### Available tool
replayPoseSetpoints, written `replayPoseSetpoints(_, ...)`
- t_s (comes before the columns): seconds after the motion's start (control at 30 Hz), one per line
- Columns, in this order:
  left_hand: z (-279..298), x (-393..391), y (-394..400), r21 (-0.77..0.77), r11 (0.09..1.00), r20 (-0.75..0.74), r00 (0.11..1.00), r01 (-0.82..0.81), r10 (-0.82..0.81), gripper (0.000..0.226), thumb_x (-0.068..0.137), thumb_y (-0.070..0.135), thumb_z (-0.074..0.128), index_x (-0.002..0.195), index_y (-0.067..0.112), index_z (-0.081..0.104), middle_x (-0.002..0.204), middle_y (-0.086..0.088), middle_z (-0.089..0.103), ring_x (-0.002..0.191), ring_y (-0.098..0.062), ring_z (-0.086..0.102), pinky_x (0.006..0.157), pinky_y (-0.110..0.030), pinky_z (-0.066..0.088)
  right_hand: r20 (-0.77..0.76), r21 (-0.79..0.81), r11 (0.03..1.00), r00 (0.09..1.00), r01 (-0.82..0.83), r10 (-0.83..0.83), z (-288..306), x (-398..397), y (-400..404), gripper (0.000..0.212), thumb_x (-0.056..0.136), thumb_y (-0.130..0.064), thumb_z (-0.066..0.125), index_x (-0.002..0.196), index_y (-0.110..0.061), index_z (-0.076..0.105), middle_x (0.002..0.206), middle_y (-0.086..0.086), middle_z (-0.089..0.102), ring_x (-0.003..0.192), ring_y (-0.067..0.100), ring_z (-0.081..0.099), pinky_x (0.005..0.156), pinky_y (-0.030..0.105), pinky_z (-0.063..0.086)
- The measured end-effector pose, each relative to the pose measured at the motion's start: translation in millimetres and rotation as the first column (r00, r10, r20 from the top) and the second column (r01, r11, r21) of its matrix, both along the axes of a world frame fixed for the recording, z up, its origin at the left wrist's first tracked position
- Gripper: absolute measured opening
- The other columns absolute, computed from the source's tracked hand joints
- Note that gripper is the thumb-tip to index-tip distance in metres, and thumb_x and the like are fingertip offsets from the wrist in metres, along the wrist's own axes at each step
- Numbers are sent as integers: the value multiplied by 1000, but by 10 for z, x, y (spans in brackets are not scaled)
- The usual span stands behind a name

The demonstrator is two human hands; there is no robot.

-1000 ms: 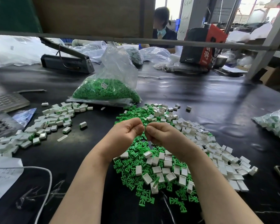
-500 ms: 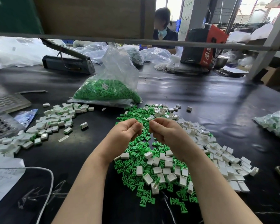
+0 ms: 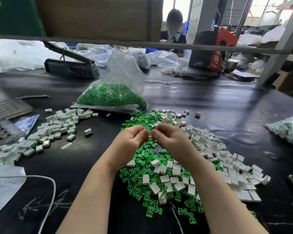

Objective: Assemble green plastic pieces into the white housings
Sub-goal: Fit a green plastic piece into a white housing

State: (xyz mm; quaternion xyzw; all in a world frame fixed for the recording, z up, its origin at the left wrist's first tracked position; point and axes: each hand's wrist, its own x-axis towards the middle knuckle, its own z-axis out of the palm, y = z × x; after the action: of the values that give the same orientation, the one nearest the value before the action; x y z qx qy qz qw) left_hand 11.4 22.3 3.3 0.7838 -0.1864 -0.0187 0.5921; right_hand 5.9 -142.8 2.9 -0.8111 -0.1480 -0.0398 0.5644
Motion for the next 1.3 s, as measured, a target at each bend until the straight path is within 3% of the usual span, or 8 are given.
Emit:
replayPoseSetpoints(0.07, -11, 9, 14, 35, 999, 16, 1000, -6, 6, 28, 100, 21, 52, 76, 9, 57, 61, 7, 46, 57, -6, 39, 57, -22, 34, 5, -37, 999, 1000, -2, 2, -12, 6, -7, 23, 98, -22, 57, 78, -12, 62, 55, -10, 50, 48, 6, 41, 51, 20, 34)
replayPoseSetpoints(0.17, -27, 11, 33, 89, 996, 36, 999, -4, 1, 28, 100, 25, 53, 76, 10, 57, 65, -4, 43, 61, -16, 36, 60, -35, 30, -6, -87, 996, 1000, -6, 6, -9, -1, -17, 25, 99, -22, 55, 76, -18, 60, 51, -14, 51, 46, 1, 42, 50, 16, 34)
replayPoseSetpoints(0.33, -26, 8, 44, 63, 998, -10, 1000, 22, -22, 27, 100, 24, 52, 77, 12, 59, 72, -11, 45, 67, -20, 36, 64, -38, 31, -107, 44, 995, 990, -89, 93, -7, -21, -13, 27, 102, -12, 46, 77, -13, 56, 72, 3, 53, 70, 23, 47, 69, 40, 42)
replayPoseSetpoints(0.57, -58, 14, 25, 4, 998, -168, 984, 64, -62, 33, 101, 29, 48, 74, 13, 56, 56, 8, 48, 52, -6, 40, 54, -20, 32, -111, 42, 992, 987, -116, 120, -18, 4, -28, 30, 102, -10, 46, 73, -14, 54, 65, -5, 52, 57, 8, 43, 57, 22, 39)
replayPoseSetpoints(0.73, -66, 10, 36, -6, 995, -123, 987, 101, -101, 33, 103, 23, 44, 72, 14, 51, 59, 6, 42, 53, -6, 35, 52, -15, 30, -167, -15, 990, 977, -138, 134, -28, -4, -36, 34, 103, -12, 43, 71, -12, 54, 48, -14, 49, 48, 3, 41, 53, 17, 36)
replayPoseSetpoints(0.93, -62, 32, 52, -14, 988, -117, 981, 152, -152, 29, 102, 21, 46, 73, 19, 48, 64, 9, 38, 58, -3, 35, 56, -14, 33, -224, 7, 983, 957, -186, 183, -21, -30, -84, 36, 104, -14, 42, 70, -12, 52, 47, -14, 44, 44, -1, 38, 50, 11, 33)
replayPoseSetpoints(1.1, -71, 39, 49, -1, 986, -136, 977, 166, -165, 27, 102, 21, 47, 76, 24, 52, 65, 13, 40, 64, -5, 37, 68, -24, 34, -210, -13, 976, 955, -215, 208, -33, -19, -92, 36, 103, -16, 44, 68, -16, 51, 56, -9, 44, 50, 3, 38, 54, 16, 33)
replayPoseSetpoints(1.3, -62, 35, 35, 37, 986, -119, 981, 161, -156, 18, 101, 23, 50, 86, 28, 57, 63, 22, 49, 66, 3, 47, 69, -11, 43, -204, -22, 974, 955, -225, 216, -47, 0, -117, 32, 102, -15, 46, 72, -17, 53, 68, 3, 47, 65, 16, 43, 62, 24, 36)
